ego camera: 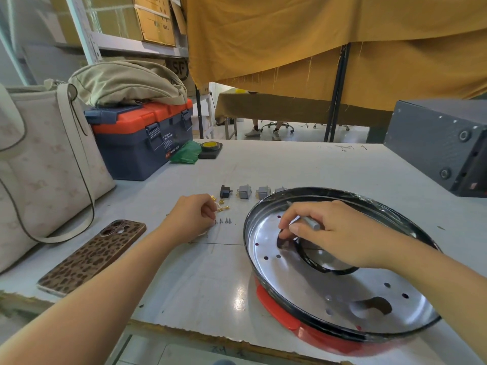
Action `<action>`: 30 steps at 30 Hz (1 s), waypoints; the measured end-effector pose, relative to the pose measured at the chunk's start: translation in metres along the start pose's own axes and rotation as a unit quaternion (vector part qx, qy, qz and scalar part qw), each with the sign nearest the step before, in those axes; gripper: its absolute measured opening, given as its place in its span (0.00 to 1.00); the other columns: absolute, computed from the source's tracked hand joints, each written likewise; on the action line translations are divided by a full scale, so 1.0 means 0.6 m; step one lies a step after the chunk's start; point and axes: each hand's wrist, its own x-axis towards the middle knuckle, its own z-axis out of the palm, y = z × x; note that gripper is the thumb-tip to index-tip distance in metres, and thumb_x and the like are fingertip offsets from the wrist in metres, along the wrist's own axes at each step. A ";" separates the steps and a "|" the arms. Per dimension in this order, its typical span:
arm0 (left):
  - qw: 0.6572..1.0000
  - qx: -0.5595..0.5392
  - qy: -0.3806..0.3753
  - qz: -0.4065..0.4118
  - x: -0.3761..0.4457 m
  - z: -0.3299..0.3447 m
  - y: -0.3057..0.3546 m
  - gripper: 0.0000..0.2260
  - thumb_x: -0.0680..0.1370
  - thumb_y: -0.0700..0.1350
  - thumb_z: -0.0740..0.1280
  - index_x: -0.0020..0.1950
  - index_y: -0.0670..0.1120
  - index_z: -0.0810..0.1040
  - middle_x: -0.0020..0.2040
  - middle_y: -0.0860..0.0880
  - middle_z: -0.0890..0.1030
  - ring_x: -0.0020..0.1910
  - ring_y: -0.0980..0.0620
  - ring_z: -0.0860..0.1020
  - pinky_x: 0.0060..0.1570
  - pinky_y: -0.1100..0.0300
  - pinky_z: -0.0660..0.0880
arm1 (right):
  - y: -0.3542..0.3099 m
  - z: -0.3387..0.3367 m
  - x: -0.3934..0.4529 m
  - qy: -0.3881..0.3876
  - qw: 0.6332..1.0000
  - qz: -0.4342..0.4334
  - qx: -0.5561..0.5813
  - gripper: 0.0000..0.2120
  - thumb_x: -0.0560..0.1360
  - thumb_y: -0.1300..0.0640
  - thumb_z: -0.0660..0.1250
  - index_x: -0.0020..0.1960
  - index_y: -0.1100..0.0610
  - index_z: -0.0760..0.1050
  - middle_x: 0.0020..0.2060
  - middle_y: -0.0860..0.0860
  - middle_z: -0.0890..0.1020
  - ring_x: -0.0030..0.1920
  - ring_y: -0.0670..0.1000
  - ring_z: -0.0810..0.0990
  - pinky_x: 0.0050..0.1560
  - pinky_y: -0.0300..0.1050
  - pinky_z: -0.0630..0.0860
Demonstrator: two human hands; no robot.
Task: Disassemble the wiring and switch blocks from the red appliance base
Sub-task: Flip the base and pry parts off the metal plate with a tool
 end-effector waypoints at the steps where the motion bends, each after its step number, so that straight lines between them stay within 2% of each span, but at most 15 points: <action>1: 1.000 -0.003 0.000 -0.003 -0.001 -0.002 0.000 0.09 0.72 0.34 0.66 0.49 0.44 0.78 0.44 0.49 0.82 0.42 0.55 0.78 0.41 0.70 0.72 | 0.000 -0.001 -0.001 0.001 1.000 0.004 0.006 0.06 0.80 0.51 0.60 0.51 0.43 0.76 0.47 0.50 0.84 0.50 0.49 0.81 0.56 0.55 0.75; 3: 1.000 -0.005 0.014 -0.002 -0.005 -0.007 0.004 0.08 0.73 0.36 0.68 0.49 0.45 0.78 0.45 0.49 0.81 0.44 0.54 0.78 0.43 0.67 0.72 | -0.001 -0.006 -0.004 0.006 0.999 0.012 0.034 0.06 0.80 0.53 0.60 0.51 0.45 0.76 0.46 0.42 0.85 0.48 0.39 0.81 0.55 0.47 0.76; 5: 0.999 -0.011 0.041 0.021 -0.013 -0.014 0.016 0.04 0.74 0.41 0.69 0.49 0.46 0.79 0.45 0.51 0.81 0.44 0.54 0.78 0.46 0.64 0.73 | 0.000 -0.016 -0.008 0.027 0.998 0.018 0.060 0.06 0.81 0.54 0.60 0.51 0.46 0.75 0.45 0.37 0.84 0.47 0.38 0.82 0.51 0.41 0.77; 7: 0.997 -0.026 0.054 0.044 -0.026 -0.021 0.037 0.04 0.75 0.48 0.68 0.47 0.49 0.80 0.41 0.54 0.82 0.42 0.57 0.79 0.44 0.61 0.76 | 0.004 -0.030 -0.014 0.057 0.993 0.024 0.100 0.07 0.81 0.54 0.59 0.50 0.48 0.75 0.44 0.40 0.85 0.47 0.37 0.82 0.48 0.33 0.75; 9: 0.996 -0.079 0.020 0.038 -0.040 -0.025 0.063 0.07 0.75 0.53 0.66 0.44 0.53 0.81 0.37 0.55 0.83 0.37 0.58 0.81 0.39 0.61 0.79 | 0.014 -0.044 -0.023 0.083 0.986 0.041 0.139 0.09 0.81 0.55 0.57 0.50 0.51 0.76 0.43 0.44 0.86 0.47 0.39 0.83 0.47 0.28 0.74; 12: 0.988 -0.129 -0.086 0.004 -0.058 -0.024 0.096 0.11 0.74 0.58 0.66 0.43 0.53 0.82 0.37 0.54 0.84 0.32 0.57 0.82 0.31 0.66 0.78 | 0.031 -0.059 -0.045 0.115 0.978 0.071 0.159 0.10 0.82 0.56 0.56 0.52 0.54 0.75 0.43 0.47 0.86 0.46 0.39 0.83 0.49 0.30 0.74; 14: 0.989 -0.088 -0.119 -0.003 -0.062 -0.017 0.109 0.15 0.74 0.56 0.67 0.45 0.45 0.82 0.34 0.48 0.81 0.28 0.56 0.81 0.32 0.63 0.78 | 0.043 -0.064 -0.064 0.139 0.975 0.081 0.150 0.10 0.82 0.57 0.56 0.51 0.55 0.75 0.44 0.48 0.86 0.46 0.38 0.83 0.45 0.28 0.74; 15: 0.989 -0.074 -0.125 -0.003 -0.064 -0.014 0.114 0.16 0.74 0.54 0.67 0.46 0.39 0.80 0.31 0.46 0.78 0.26 0.55 0.81 0.31 0.61 0.78 | 0.050 -0.065 -0.073 0.150 0.975 0.086 0.138 0.09 0.82 0.57 0.56 0.51 0.54 0.75 0.46 0.48 0.86 0.47 0.40 0.83 0.44 0.30 0.75; 17: 0.989 -0.081 -0.126 -0.006 -0.065 -0.008 0.121 0.13 0.75 0.45 0.67 0.47 0.33 0.77 0.26 0.47 0.75 0.23 0.53 0.79 0.26 0.62 0.76 | 0.064 -0.065 -0.089 0.160 0.977 0.107 0.095 0.07 0.81 0.55 0.58 0.50 0.51 0.75 0.48 0.44 0.85 0.49 0.53 0.82 0.49 0.45 0.77; 18: 0.988 -0.094 -0.123 -0.008 -0.066 -0.007 0.124 0.11 0.75 0.40 0.65 0.46 0.31 0.77 0.25 0.48 0.75 0.22 0.52 0.79 0.24 0.63 0.74 | 0.070 -0.066 -0.096 0.163 0.976 0.121 0.077 0.06 0.81 0.54 0.59 0.49 0.48 0.75 0.48 0.43 0.84 0.50 0.57 0.80 0.50 0.47 0.77; 21: 0.984 -0.135 -0.114 -0.012 -0.070 -0.011 0.131 0.08 0.74 0.35 0.63 0.40 0.30 0.76 0.23 0.47 0.76 0.20 0.51 0.77 0.23 0.64 0.73 | 0.088 -0.071 -0.112 0.199 0.967 0.143 0.064 0.03 0.79 0.51 0.63 0.49 0.44 0.75 0.50 0.46 0.82 0.52 0.51 0.79 0.48 0.42 0.75; 24: 0.979 -0.179 -0.093 -0.021 -0.066 -0.019 0.133 0.09 0.74 0.34 0.63 0.35 0.31 0.76 0.24 0.42 0.76 0.21 0.50 0.76 0.23 0.64 0.73 | 0.103 -0.074 -0.118 0.235 0.956 0.155 0.077 0.02 0.77 0.51 0.66 0.49 0.44 0.75 0.52 0.41 0.81 0.55 0.44 0.77 0.51 0.40 0.73; 27: 0.971 -0.224 -0.074 -0.024 -0.058 -0.031 0.136 0.12 0.74 0.34 0.63 0.32 0.37 0.80 0.25 0.41 0.76 0.21 0.51 0.74 0.22 0.63 0.72 | 0.112 -0.077 -0.114 0.276 0.941 0.161 0.113 0.06 0.76 0.51 0.68 0.51 0.44 0.74 0.55 0.45 0.80 0.56 0.48 0.77 0.56 0.47 0.74; 30: 0.970 -0.239 -0.039 -0.028 -0.045 -0.039 0.142 0.12 0.75 0.35 0.63 0.33 0.37 0.80 0.24 0.44 0.76 0.20 0.54 0.73 0.21 0.64 0.71 | 0.117 -0.081 -0.106 0.341 0.911 0.155 0.174 0.10 0.75 0.52 0.69 0.54 0.45 0.71 0.57 0.46 0.78 0.57 0.47 0.75 0.55 0.45 0.69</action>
